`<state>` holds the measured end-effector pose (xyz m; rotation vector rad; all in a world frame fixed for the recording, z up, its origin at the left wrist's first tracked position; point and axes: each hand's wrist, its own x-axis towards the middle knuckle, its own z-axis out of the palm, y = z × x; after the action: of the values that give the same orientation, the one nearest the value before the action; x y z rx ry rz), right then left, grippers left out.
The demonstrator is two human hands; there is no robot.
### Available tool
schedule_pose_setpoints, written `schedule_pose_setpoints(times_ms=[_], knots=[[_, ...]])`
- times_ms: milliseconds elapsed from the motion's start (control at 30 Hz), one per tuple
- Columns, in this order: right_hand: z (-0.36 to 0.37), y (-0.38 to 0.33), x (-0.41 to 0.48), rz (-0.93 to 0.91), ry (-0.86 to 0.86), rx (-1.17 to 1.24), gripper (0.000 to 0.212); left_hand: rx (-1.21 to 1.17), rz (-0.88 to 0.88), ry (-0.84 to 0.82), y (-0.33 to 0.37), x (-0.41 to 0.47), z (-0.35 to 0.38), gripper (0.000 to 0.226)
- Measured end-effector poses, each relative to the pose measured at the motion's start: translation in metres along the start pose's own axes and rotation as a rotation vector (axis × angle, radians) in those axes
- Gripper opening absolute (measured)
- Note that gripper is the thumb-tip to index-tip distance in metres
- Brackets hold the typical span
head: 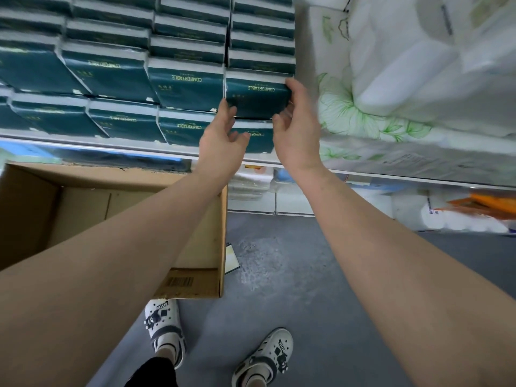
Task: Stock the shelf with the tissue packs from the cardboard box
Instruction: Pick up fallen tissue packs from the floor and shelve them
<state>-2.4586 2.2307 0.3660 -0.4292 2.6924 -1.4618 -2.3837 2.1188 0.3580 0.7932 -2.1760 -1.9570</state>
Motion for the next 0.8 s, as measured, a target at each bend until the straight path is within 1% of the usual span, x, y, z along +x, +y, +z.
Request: schedule_pose_setpoints(times_ms=[167,333,467,567,700,800], knots=[[0.001,0.001,-0.026,-0.038,-0.016,-0.035,0.066,-0.005,0.011,0.046,-0.004,-0.015,0.007,0.065],[-0.002,0.021,-0.067,-0.025,-0.043,-0.03,0.059,0.013,0.012,0.041,-0.028,-0.038,0.019,0.051],[-0.001,0.065,-0.105,-0.01,-0.051,-0.055,0.052,0.027,-0.044,-0.007,-0.063,-0.063,0.041,0.047],[-0.001,0.106,-0.135,0.064,-0.076,-0.098,0.051,0.046,-0.108,-0.039,-0.096,-0.084,0.064,0.048],[-0.004,0.163,-0.173,0.179,-0.154,-0.119,0.052,0.078,-0.223,-0.067,-0.158,-0.116,0.092,0.049],[0.001,0.207,-0.199,0.207,-0.182,-0.149,0.051,0.098,-0.296,-0.083,-0.209,-0.143,0.107,0.046]])
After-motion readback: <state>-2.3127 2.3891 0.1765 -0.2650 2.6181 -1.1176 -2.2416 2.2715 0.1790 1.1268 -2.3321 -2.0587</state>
